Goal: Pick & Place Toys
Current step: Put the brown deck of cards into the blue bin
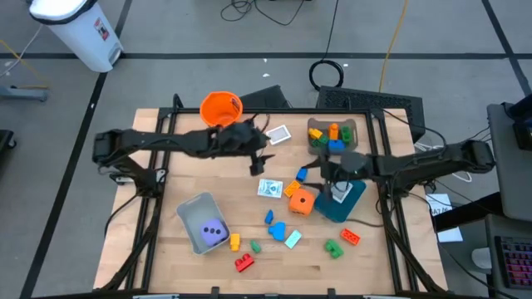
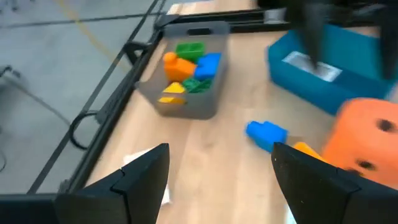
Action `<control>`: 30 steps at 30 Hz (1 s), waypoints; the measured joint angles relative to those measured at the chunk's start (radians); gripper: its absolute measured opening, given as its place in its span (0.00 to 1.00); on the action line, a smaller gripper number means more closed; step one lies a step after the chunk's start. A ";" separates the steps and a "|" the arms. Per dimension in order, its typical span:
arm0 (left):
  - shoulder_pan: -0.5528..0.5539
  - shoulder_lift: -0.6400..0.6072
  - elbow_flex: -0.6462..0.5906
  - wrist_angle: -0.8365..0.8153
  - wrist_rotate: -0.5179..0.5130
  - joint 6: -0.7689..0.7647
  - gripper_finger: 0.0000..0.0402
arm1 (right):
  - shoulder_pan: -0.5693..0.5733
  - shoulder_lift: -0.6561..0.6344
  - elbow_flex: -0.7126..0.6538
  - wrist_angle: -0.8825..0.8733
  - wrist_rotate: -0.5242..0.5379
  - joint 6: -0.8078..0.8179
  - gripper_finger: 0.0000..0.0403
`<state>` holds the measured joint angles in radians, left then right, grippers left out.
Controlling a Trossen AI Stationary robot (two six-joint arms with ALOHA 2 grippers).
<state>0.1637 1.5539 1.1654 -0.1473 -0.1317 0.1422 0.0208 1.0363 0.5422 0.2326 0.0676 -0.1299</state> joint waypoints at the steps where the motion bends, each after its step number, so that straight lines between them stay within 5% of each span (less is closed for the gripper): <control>1: 0.014 0.026 0.028 -0.015 0.001 -0.005 0.71 | 0.026 0.000 -0.012 0.025 0.044 -0.015 0.63; 6: 0.088 0.163 0.150 -0.048 0.061 -0.019 0.71 | 0.113 0.000 -0.039 0.120 0.189 -0.085 0.63; 15: 0.206 0.438 0.391 -0.184 0.093 -0.108 0.71 | 0.132 0.000 -0.039 0.122 0.194 -0.113 0.63; 30: 0.205 0.506 0.488 -0.280 -0.004 -0.049 0.71 | 0.104 0.000 -0.061 0.089 0.197 -0.145 0.63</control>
<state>0.3692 2.0598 1.6539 -0.4276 -0.1361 0.0930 0.1245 1.0359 0.4812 0.3220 0.2649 -0.2745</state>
